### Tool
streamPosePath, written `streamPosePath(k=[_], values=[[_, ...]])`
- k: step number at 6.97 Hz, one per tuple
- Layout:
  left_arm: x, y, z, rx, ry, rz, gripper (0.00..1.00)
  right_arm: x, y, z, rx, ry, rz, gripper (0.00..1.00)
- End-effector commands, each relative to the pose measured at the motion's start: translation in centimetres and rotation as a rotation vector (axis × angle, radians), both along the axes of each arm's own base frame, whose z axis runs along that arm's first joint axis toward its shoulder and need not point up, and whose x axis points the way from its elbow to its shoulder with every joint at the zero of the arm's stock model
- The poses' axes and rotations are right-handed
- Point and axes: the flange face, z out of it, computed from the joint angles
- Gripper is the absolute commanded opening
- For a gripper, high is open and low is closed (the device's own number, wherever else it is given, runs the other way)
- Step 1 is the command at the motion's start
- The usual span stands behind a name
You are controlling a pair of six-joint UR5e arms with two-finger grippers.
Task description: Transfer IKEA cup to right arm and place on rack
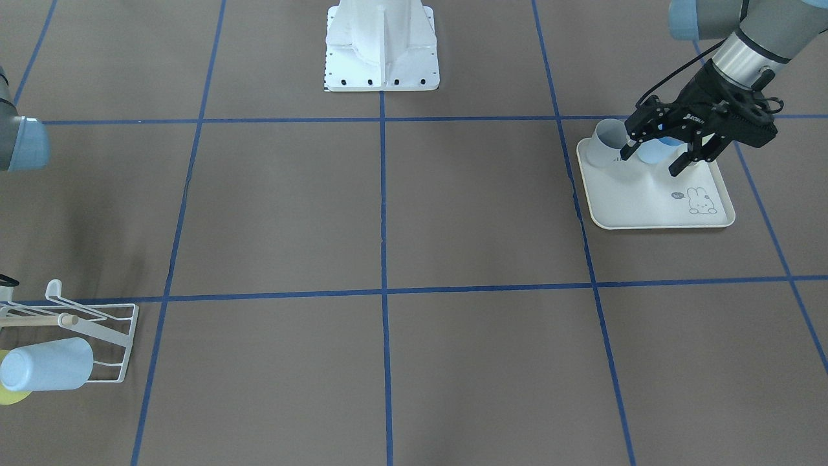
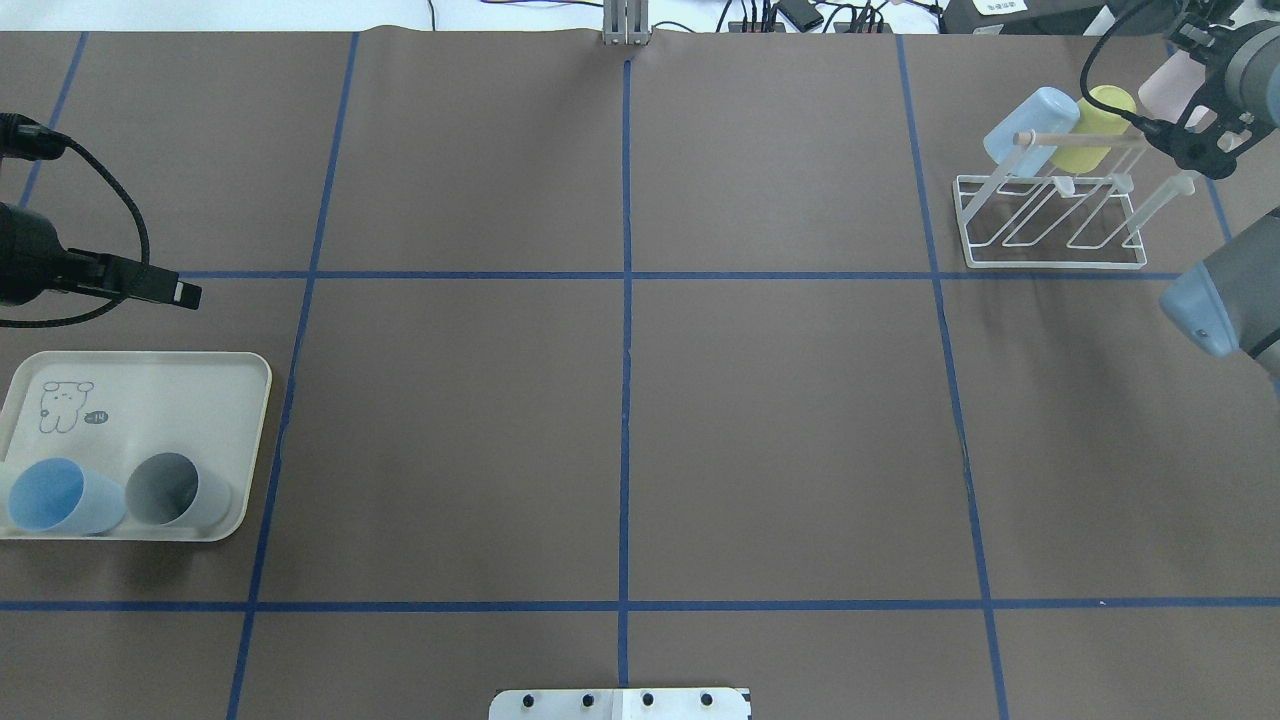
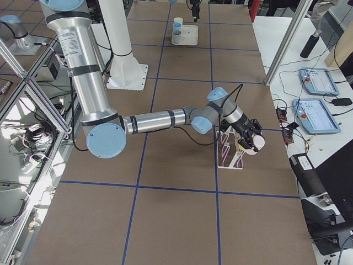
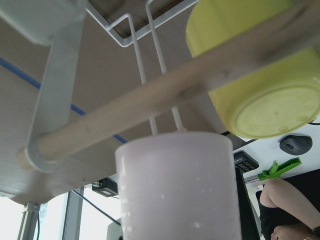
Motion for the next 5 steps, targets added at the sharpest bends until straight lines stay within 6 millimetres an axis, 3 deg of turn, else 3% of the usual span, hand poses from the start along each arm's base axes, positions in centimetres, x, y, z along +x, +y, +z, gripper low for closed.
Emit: streamPosePath(k=[1, 5], values=[[0.04, -0.02, 0.08, -0.001, -0.001, 0.001, 1.0, -0.11, 0.02, 0.27, -0.003, 0.005, 0.0, 0.0], [0.13, -0.01, 0.16, -0.003, -0.002, 0.002, 1.0, -0.88, 0.15, 0.68, -0.009, 0.009, -0.009, 0.0]])
